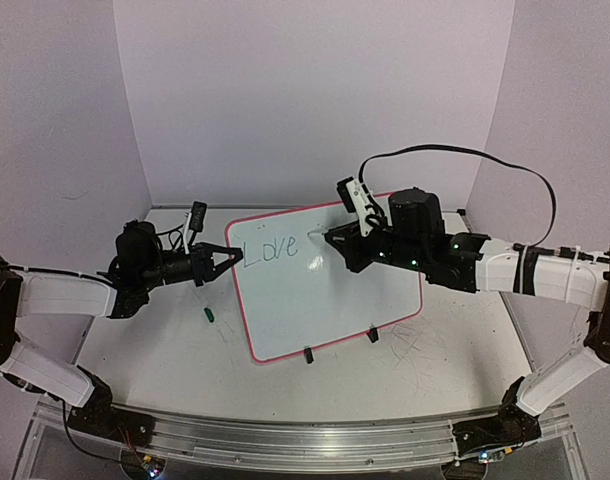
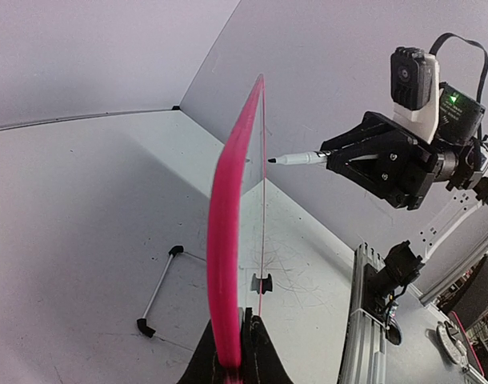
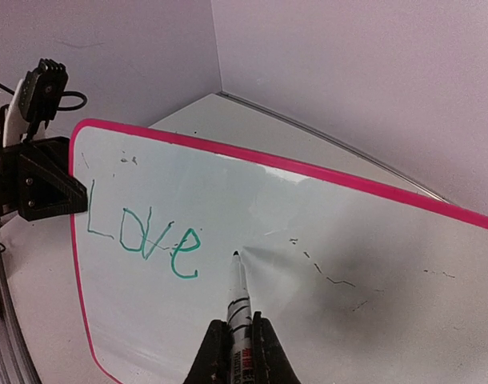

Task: Write a sentence on the whiteboard

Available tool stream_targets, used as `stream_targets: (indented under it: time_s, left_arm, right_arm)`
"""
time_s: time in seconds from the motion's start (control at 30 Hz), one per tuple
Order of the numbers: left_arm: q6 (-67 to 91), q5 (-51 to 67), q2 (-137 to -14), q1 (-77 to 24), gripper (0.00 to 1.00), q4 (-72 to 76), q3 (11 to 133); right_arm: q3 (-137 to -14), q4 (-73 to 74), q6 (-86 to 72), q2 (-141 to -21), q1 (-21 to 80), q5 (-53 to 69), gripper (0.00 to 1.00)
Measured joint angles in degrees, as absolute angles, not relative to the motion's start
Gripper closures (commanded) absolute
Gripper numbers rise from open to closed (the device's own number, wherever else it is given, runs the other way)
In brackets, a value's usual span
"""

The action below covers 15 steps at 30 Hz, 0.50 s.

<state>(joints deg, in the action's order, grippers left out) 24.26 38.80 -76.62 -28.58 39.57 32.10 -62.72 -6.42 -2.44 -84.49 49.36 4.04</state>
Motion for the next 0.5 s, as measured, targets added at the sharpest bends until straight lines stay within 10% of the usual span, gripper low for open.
stream_targets:
  time_s: [0.5]
  left_arm:
    - [23.99, 38.37, -76.05, -28.62, 1.00, 40.03, 31.33]
  right_arm:
    - [-61.85, -6.44, -1.84, -84.20, 49.15, 4.40, 1.00]
